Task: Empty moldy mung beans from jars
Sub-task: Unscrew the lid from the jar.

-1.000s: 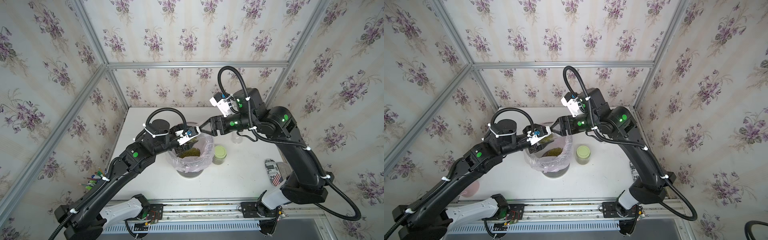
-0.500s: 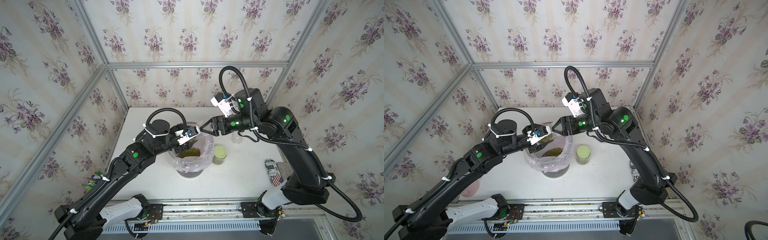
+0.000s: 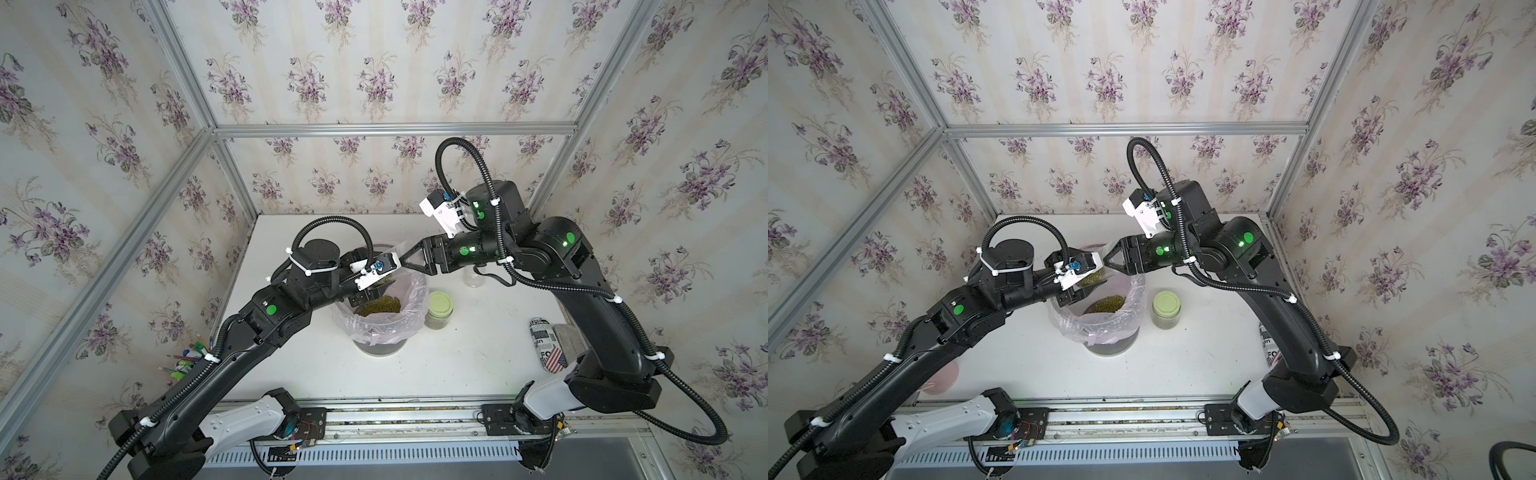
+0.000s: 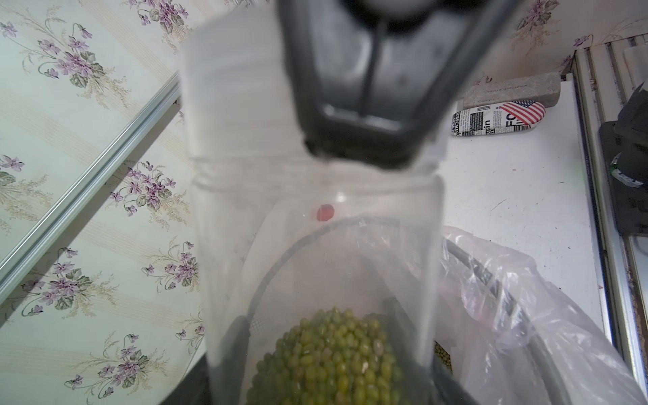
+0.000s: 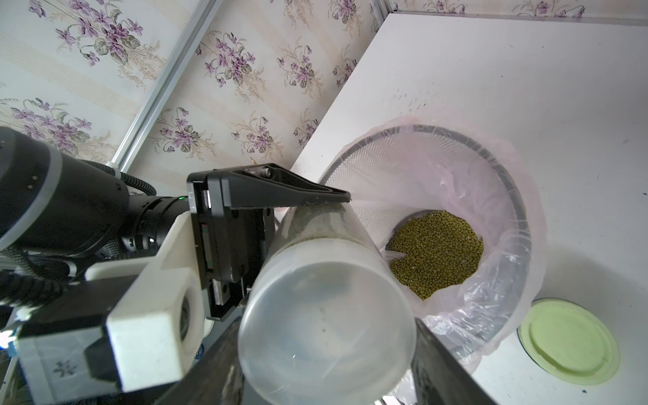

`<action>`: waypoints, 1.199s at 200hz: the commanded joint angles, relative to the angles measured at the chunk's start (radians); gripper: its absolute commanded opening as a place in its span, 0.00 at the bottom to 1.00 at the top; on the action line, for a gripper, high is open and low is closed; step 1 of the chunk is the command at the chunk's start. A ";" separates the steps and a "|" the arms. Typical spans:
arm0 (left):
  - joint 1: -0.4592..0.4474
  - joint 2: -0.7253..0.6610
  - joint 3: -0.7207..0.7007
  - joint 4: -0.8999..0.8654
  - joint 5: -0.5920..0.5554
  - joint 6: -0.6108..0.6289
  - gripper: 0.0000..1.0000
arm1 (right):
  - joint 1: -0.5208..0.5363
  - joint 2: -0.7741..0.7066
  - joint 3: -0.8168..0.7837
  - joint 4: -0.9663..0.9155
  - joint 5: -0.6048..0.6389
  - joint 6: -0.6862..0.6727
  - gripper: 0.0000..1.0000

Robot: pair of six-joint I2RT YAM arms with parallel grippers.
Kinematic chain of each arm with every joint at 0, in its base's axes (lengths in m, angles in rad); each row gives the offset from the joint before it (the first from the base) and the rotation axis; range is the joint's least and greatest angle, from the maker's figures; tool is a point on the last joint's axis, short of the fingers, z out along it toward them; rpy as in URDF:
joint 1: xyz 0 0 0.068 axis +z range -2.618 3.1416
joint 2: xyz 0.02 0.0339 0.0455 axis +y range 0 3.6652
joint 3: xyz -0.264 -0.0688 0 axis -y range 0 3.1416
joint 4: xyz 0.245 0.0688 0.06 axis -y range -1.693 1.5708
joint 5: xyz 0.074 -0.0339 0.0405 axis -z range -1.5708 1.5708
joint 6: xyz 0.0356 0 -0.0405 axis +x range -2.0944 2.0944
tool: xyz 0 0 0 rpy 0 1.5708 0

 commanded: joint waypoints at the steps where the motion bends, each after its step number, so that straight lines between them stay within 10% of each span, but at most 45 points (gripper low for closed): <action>1: 0.001 -0.003 0.003 0.039 0.013 0.003 0.53 | 0.001 -0.001 0.000 0.026 -0.008 -0.002 0.69; 240: -0.001 0.002 0.007 0.039 0.055 -0.007 0.51 | 0.001 -0.182 -0.314 0.341 -0.097 -0.296 0.55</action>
